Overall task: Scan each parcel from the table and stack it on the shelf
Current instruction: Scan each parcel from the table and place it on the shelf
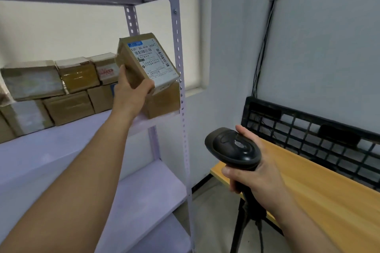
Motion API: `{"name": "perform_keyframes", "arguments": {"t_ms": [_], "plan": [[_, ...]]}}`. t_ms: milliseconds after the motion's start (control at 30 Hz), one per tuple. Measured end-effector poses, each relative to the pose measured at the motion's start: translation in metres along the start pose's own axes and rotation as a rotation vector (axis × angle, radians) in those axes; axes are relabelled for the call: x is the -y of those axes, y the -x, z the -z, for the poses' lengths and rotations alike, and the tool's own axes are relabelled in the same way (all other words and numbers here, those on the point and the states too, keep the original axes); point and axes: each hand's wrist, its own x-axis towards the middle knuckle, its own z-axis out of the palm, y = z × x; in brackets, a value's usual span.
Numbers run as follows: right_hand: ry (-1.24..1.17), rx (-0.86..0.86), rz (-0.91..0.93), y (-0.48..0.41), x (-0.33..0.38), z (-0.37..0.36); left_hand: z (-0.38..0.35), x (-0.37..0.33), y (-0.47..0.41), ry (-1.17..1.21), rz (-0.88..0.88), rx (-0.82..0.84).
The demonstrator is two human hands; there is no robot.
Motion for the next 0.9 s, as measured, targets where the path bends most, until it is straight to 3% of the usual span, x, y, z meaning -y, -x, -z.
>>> {"name": "perform_keyframes", "arguments": {"t_ms": [300,467,633,900], "plan": [[0.033,-0.034,-0.046,-0.022,-0.007,-0.012,-0.011,0.005,-0.065,-0.026,0.067,-0.072],[0.039,-0.044,-0.046,-0.026,-0.008,-0.011,-0.018,0.012,-0.077,-0.172,-0.099,-0.157],[0.01,-0.04,-0.029,-0.029,-0.011,-0.012,-0.017,0.014,-0.084,-0.347,-0.185,-0.106],[0.0,-0.041,-0.015,-0.033,-0.014,-0.012,-0.017,0.018,-0.097,-0.43,-0.209,-0.022]]}}
